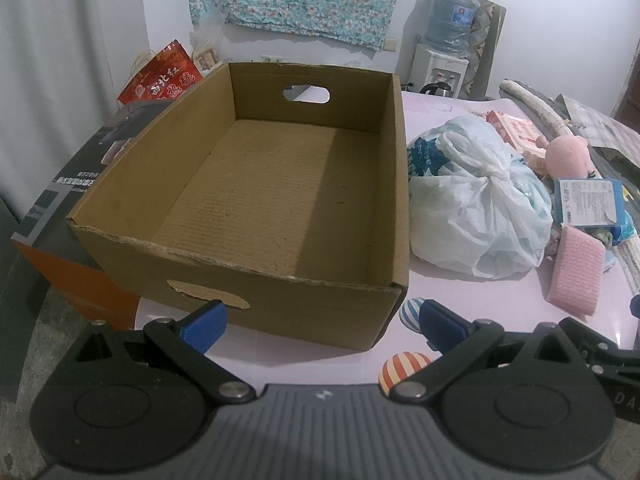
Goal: Organize soft objects
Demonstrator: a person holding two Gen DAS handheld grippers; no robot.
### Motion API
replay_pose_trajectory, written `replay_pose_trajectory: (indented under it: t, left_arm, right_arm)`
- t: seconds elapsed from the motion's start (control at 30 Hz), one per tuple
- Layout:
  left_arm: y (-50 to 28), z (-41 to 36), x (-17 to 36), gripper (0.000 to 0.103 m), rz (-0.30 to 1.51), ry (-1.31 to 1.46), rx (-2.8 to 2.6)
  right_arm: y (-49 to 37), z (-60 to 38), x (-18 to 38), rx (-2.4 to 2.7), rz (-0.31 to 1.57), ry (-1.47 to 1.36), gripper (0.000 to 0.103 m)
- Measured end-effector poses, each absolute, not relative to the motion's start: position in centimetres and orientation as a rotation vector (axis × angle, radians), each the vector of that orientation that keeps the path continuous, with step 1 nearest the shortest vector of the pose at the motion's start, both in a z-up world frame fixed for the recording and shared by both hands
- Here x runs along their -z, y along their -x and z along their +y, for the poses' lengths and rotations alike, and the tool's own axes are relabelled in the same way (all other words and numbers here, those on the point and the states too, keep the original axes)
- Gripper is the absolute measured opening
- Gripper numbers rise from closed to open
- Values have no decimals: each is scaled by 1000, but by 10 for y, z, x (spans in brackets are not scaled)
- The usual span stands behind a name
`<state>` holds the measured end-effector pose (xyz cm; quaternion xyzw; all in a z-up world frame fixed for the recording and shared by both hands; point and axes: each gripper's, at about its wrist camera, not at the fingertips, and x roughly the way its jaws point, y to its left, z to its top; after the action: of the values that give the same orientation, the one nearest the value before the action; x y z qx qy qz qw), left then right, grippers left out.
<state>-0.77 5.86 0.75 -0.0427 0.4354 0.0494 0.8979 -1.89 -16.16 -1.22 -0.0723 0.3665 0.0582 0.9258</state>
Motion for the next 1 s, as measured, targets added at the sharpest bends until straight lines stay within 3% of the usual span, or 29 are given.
replay_pose_trajectory:
  t: [0.47,1.0]
  left_arm:
    - [6,27,-7,103,881,20,-50]
    - [-4,-92,-17,103,792,-91,264]
  right_arm:
    - [28,-207,18,-57,740,42,102]
    - [48,-329,40,19,615,-193,102]
